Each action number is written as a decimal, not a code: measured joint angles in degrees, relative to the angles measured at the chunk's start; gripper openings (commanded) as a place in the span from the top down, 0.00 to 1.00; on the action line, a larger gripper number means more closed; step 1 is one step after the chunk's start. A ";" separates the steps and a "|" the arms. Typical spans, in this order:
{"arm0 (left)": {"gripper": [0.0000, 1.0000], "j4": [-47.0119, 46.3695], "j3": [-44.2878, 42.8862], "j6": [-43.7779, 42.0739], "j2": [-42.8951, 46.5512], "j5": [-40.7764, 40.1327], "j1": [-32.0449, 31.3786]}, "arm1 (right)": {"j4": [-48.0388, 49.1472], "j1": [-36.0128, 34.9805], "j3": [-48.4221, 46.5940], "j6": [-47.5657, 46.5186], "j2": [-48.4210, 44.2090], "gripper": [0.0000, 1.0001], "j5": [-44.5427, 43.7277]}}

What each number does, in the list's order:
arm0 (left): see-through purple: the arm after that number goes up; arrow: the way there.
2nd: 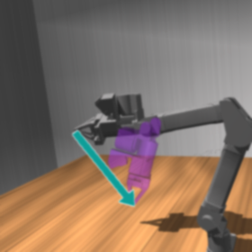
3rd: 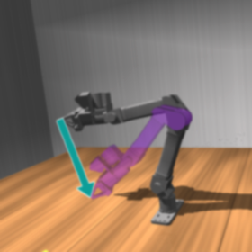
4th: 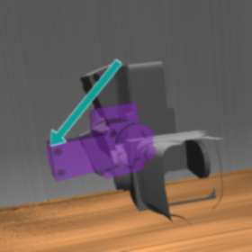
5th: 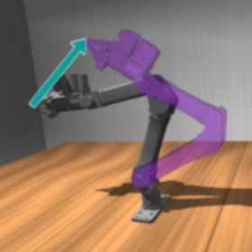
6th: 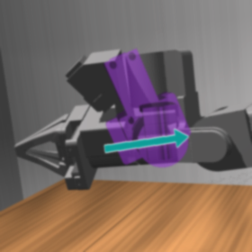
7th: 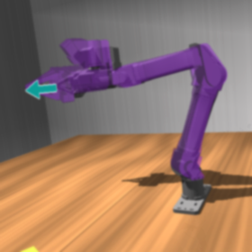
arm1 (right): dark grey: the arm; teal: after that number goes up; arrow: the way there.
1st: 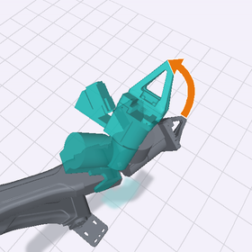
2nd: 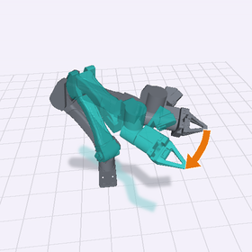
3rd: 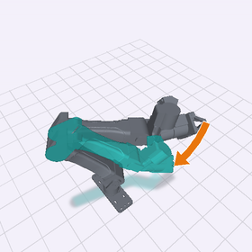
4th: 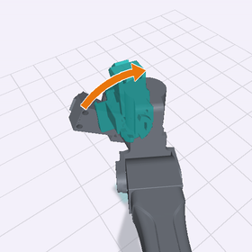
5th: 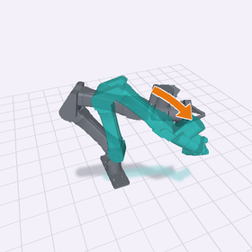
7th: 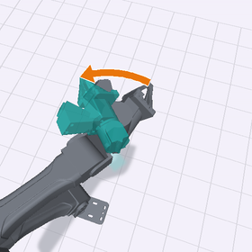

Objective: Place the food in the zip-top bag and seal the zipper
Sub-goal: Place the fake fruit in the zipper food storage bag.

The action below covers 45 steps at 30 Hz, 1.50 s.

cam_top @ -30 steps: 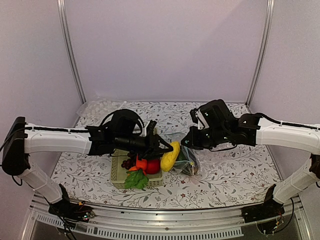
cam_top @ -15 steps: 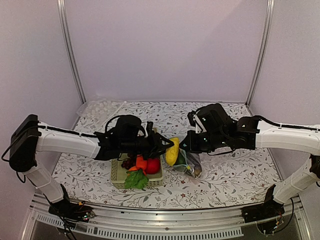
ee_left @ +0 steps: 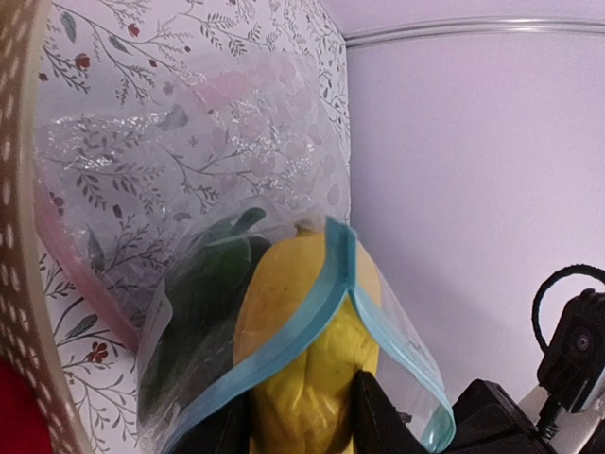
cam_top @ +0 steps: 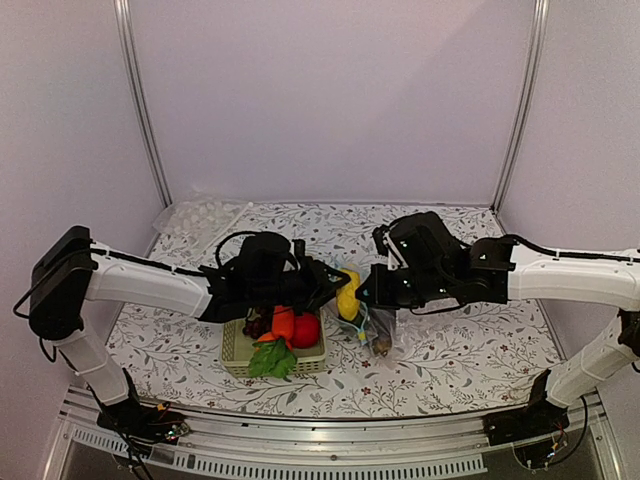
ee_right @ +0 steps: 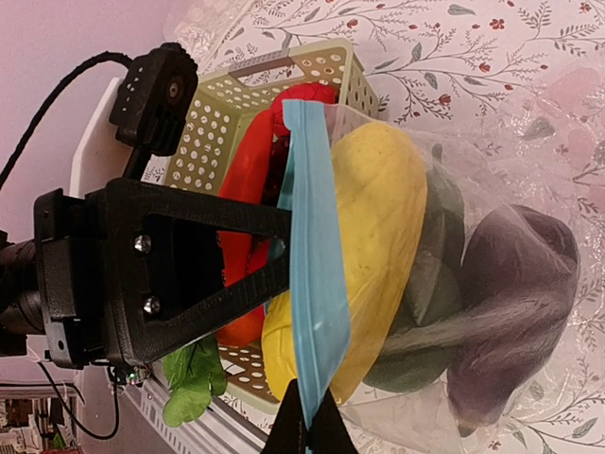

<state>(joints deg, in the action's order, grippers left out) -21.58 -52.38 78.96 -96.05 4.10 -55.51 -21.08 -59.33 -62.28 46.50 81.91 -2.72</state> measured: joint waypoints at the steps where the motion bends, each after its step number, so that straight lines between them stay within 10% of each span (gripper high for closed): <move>1: 0.68 0.04 -0.07 -0.02 -0.09 -0.35 -0.17 | 0.04 -0.02 0.00 0.11 0.17 1.00 -0.07; 30: 0.25 18.45 -7.65 -13.14 4.90 -0.94 -2.23 | -1.62 0.70 -0.22 2.23 -0.37 1.00 -6.21; 45: 0.68 35.30 -8.76 -21.49 9.14 -1.14 -2.14 | 1.03 2.78 2.95 3.06 -2.71 1.00 -2.23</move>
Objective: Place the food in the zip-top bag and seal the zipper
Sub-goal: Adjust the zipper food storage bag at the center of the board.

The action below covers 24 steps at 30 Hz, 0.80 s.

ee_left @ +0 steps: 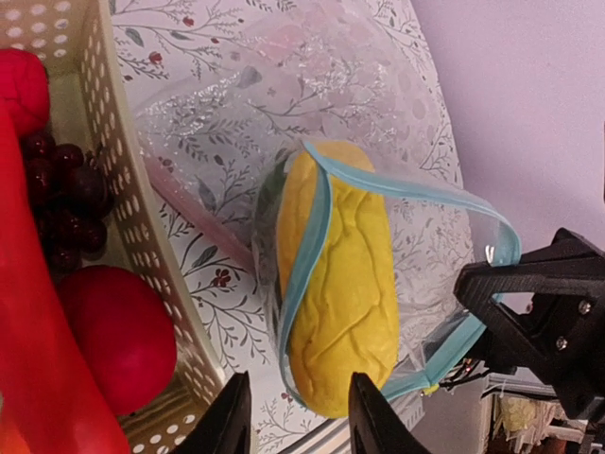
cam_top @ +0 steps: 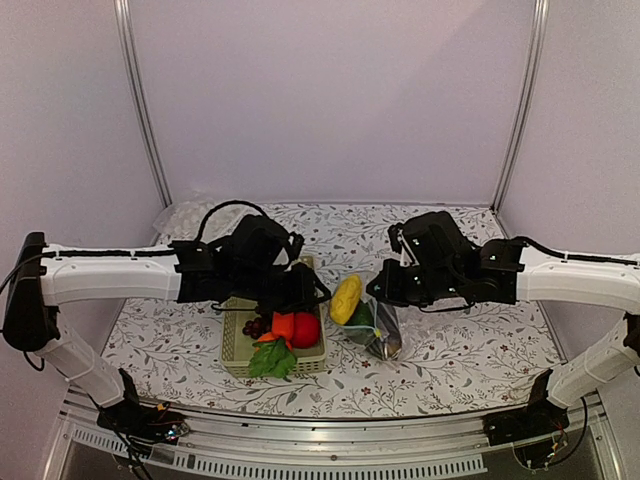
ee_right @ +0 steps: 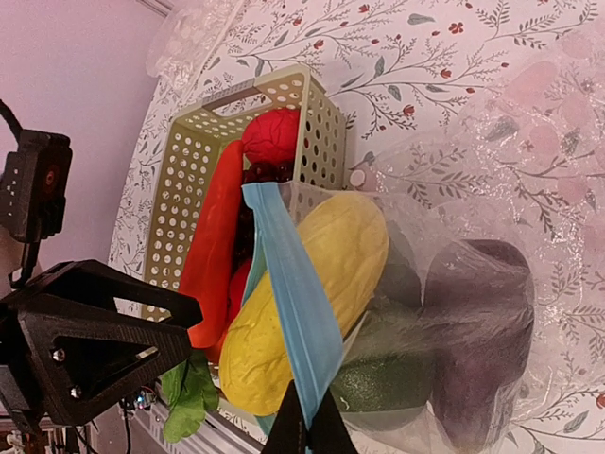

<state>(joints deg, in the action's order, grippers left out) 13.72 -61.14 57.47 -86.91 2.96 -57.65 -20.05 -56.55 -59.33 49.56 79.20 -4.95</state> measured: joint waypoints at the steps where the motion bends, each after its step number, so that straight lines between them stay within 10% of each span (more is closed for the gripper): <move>1: 0.69 0.22 0.37 0.15 0.00 0.11 0.00 | 0.15 0.02 0.17 0.24 0.00 1.00 0.28; 24: 0.73 -1.92 1.53 0.83 -6.51 4.79 0.00 | 1.86 0.07 0.55 1.11 -0.20 1.00 1.95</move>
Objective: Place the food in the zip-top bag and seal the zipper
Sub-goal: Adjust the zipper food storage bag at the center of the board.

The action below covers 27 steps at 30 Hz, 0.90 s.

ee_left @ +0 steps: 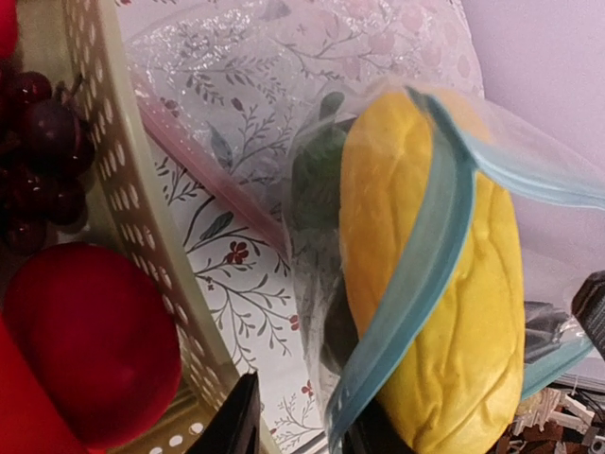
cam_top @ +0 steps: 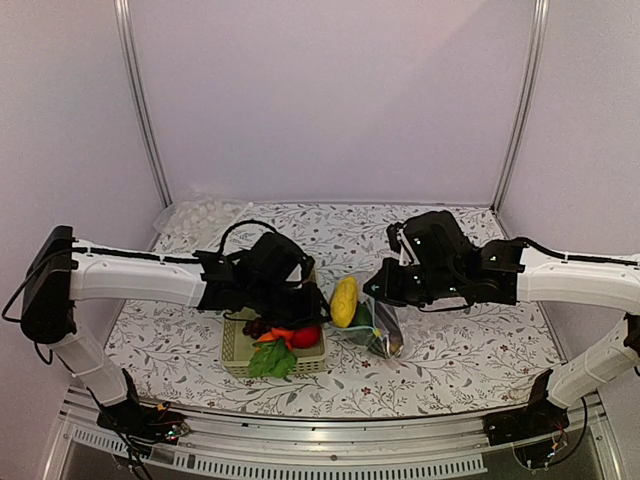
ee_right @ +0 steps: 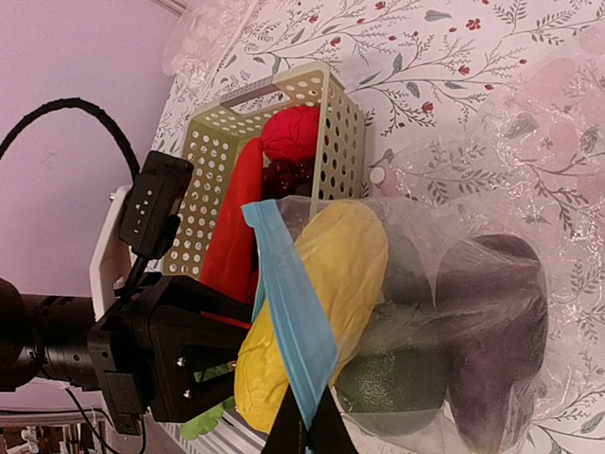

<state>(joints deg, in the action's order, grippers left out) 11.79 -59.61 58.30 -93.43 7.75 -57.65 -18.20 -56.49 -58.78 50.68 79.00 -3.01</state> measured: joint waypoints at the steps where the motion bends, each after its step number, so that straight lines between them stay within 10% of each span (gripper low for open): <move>1: 0.75 -0.52 0.00 0.22 -0.28 0.33 0.00 | 0.15 0.00 0.02 0.09 0.00 1.00 0.11; 6: 1.00 -3.26 0.00 1.38 -1.14 1.31 0.00 | 0.33 0.00 0.31 0.37 0.00 1.00 0.33; 27: 1.00 8.76 -10.49 -5.35 4.26 -2.89 0.28 | -8.85 0.74 -3.76 -1.46 1.64 1.00 -3.93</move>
<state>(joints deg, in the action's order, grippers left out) 20.56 -70.11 52.95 -89.17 4.86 -57.36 -27.05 -55.75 -62.54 49.21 80.64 -6.94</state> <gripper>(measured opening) 0.005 0.006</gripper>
